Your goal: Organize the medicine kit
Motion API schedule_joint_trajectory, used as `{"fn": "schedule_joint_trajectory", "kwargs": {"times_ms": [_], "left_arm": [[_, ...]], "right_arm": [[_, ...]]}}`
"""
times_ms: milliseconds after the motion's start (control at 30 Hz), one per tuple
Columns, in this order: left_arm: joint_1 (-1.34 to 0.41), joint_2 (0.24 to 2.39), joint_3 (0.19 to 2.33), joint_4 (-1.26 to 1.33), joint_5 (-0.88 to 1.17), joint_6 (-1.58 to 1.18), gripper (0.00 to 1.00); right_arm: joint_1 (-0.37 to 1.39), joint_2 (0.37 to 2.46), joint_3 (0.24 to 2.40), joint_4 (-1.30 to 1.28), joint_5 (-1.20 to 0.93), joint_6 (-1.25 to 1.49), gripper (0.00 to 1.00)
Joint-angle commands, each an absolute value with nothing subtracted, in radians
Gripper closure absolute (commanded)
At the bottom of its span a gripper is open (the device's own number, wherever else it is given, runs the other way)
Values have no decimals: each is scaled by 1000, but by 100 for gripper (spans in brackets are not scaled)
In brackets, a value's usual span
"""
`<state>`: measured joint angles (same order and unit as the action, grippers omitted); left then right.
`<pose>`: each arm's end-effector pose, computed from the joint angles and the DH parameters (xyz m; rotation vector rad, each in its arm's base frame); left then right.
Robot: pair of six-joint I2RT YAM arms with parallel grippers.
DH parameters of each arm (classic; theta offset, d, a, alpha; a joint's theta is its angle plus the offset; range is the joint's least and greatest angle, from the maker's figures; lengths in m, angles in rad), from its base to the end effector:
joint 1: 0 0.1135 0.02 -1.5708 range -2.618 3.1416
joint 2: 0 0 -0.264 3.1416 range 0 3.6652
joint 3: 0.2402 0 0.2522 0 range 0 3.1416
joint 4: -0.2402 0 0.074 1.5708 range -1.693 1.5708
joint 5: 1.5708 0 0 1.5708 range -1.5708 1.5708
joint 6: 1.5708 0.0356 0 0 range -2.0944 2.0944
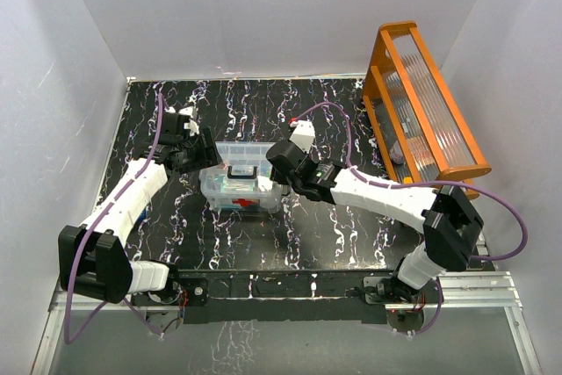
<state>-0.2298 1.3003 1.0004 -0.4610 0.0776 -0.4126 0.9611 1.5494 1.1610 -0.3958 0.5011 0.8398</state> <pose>0.2725 -0.0666 0.2773 -0.1767 2.3588 -0.4072 0.2077 0.2675 0.2659 0.1023 2.2634 0.3743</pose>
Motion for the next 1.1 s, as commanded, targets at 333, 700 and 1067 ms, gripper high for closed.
{"fn": "schedule_joint_trajectory", "kwargs": {"times_ms": [333, 700, 1067], "left_arm": [[-236, 1307, 1058, -609, 63, -371, 16], [-236, 1272, 1120, -608, 108, -328, 7], [-239, 1266, 1123, -586, 126, -296, 7]], "right_arm": [[766, 1321, 784, 67, 164, 955, 9], [714, 1394, 680, 303, -4, 981, 2], [675, 1462, 610, 461, -87, 1031, 2]]}}
